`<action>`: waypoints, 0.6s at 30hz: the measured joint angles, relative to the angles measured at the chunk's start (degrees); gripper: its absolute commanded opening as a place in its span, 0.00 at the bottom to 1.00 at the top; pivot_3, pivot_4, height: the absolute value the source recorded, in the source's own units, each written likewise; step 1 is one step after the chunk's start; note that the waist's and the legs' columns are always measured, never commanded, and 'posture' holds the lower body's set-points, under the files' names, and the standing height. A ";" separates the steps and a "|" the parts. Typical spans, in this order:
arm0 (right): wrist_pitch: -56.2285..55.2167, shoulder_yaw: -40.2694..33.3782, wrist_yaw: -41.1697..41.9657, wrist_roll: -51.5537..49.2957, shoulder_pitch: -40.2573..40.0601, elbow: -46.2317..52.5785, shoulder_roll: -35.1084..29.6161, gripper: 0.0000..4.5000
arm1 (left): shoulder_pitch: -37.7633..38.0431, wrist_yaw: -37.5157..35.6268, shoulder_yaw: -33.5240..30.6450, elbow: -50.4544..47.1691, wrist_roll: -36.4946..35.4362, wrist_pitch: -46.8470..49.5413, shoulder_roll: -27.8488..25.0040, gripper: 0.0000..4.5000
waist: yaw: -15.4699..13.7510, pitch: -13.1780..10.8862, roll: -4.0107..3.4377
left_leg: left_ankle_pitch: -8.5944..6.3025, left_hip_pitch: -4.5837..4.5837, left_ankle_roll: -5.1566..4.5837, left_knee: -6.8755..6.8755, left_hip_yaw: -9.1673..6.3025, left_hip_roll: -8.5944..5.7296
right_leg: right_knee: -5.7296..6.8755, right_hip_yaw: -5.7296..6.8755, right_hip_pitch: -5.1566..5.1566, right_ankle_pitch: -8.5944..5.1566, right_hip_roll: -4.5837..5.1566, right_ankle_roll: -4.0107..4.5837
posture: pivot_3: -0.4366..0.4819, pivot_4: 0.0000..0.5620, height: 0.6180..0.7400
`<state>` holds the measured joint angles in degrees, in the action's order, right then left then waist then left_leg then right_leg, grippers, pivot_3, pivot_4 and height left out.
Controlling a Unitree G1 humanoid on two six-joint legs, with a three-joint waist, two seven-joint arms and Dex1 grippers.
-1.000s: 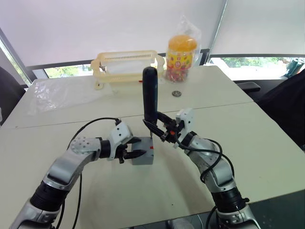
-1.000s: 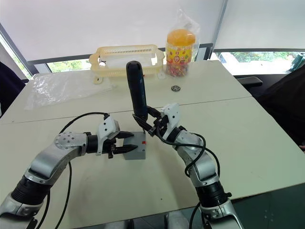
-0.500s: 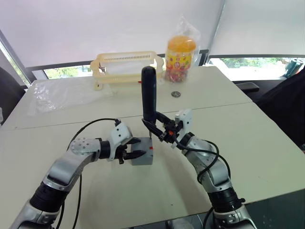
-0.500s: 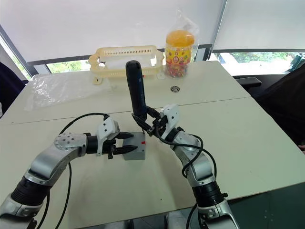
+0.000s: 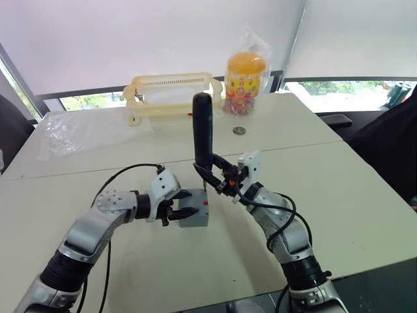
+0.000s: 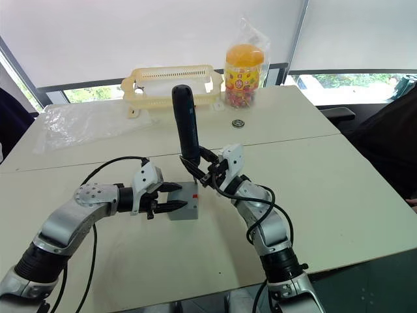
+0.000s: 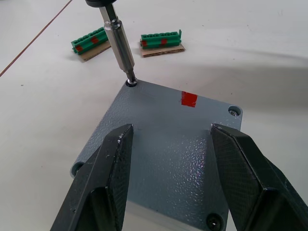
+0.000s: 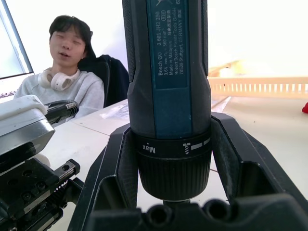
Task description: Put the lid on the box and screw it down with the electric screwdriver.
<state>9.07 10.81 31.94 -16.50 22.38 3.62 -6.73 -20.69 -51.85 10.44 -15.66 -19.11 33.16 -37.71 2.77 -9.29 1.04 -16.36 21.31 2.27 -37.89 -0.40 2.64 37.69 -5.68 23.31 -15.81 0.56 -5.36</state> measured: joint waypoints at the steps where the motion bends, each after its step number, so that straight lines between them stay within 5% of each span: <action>1: -0.10 0.00 0.00 0.01 -0.07 0.00 0.00 0.39 | 0.02 0.00 0.00 -0.01 0.00 0.01 -0.02 0.57 | 0.00 0.00 0.00 | 0.00 0.00 0.00 0.00 0.00 0.00 | 0.00 0.00 0.00 0.00 0.00 0.00 | 0.48 0.27 1.00; 18: -2.96 0.13 0.00 0.07 -0.96 -1.80 0.26 0.39 | 0.62 0.13 -0.02 -0.19 -0.01 0.06 -0.30 0.57 | 0.06 0.42 -0.02 | 0.00 -0.04 0.00 0.06 0.00 0.02 | -0.16 0.00 -0.09 -0.03 0.01 0.05 | 0.48 0.27 1.00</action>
<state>6.11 10.94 31.93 -16.42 21.42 1.82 -6.47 -20.07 -51.72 10.41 -15.85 -19.12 33.22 -38.00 2.83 -8.87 1.02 -16.37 21.27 2.27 -37.83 -0.40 2.66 37.53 -5.68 23.22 -15.85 0.57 -5.30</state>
